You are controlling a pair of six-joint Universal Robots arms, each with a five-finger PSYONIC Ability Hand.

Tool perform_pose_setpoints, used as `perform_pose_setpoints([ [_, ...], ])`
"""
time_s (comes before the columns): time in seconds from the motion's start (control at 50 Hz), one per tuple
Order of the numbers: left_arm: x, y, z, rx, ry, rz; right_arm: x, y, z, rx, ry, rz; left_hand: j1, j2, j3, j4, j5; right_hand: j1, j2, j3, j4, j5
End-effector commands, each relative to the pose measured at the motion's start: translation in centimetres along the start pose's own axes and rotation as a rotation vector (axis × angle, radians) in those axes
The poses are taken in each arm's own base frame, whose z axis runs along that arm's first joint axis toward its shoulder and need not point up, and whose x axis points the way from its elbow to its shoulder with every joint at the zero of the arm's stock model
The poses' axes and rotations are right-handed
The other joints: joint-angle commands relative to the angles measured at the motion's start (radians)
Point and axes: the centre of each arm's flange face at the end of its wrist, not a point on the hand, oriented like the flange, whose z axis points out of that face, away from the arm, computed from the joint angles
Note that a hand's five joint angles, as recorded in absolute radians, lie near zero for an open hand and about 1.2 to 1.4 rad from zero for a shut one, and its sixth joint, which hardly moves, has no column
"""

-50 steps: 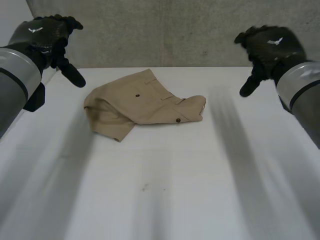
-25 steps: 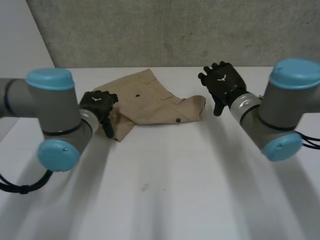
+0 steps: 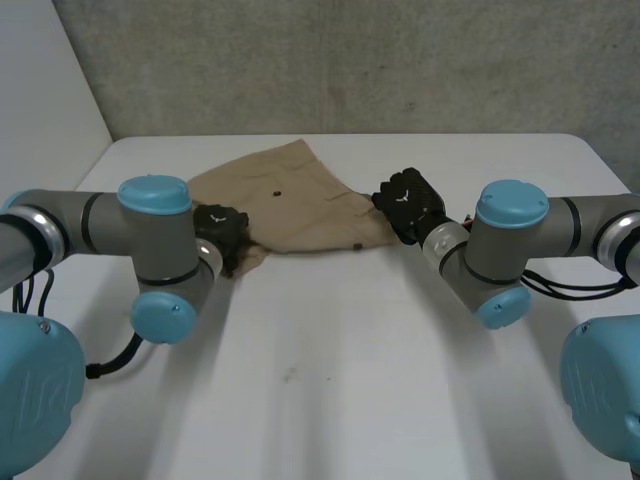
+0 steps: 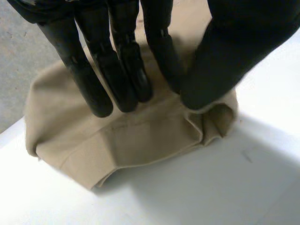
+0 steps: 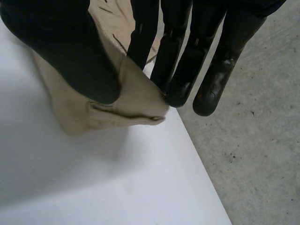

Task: Fold the shorts.

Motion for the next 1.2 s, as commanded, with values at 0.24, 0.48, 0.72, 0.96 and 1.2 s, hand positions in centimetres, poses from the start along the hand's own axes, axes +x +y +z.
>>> perform_pose_setpoints([
  [0.24,-2.6,-9.1,-7.3,0.188,-0.032,-0.014,6.3,-7.3,-4.1,0.038,0.123,0.156,0.47,0.433,0.435,0.442,0.449,0.522,0.321,0.326,0.323,0.346],
  [0.48,-6.0,-16.2,-17.3,0.422,-0.072,-0.123,11.2,-13.9,-12.6,0.012,0.156,0.298,0.47,0.433,0.435,0.442,0.449,0.522,0.321,0.326,0.323,0.346],
  [0.72,-1.2,-6.4,-12.3,0.099,0.093,-0.136,9.4,-9.7,-15.7,-0.326,0.167,0.365,-0.527,-0.564,-0.562,-0.555,-0.549,0.522,0.321,0.326,0.323,0.346],
  [0.96,0.0,-3.5,-5.6,0.066,0.088,-0.126,10.4,-6.8,-15.6,-0.337,0.281,0.37,-0.457,-0.495,-0.492,-0.486,-0.479,0.522,0.321,0.326,0.323,0.346],
  [1.2,-1.3,0.4,-1.3,-0.005,0.044,0.009,9.8,-5.9,-15.2,-0.325,0.27,0.37,-0.384,-0.421,-0.419,-0.412,-0.405,0.522,0.321,0.326,0.323,0.346],
])
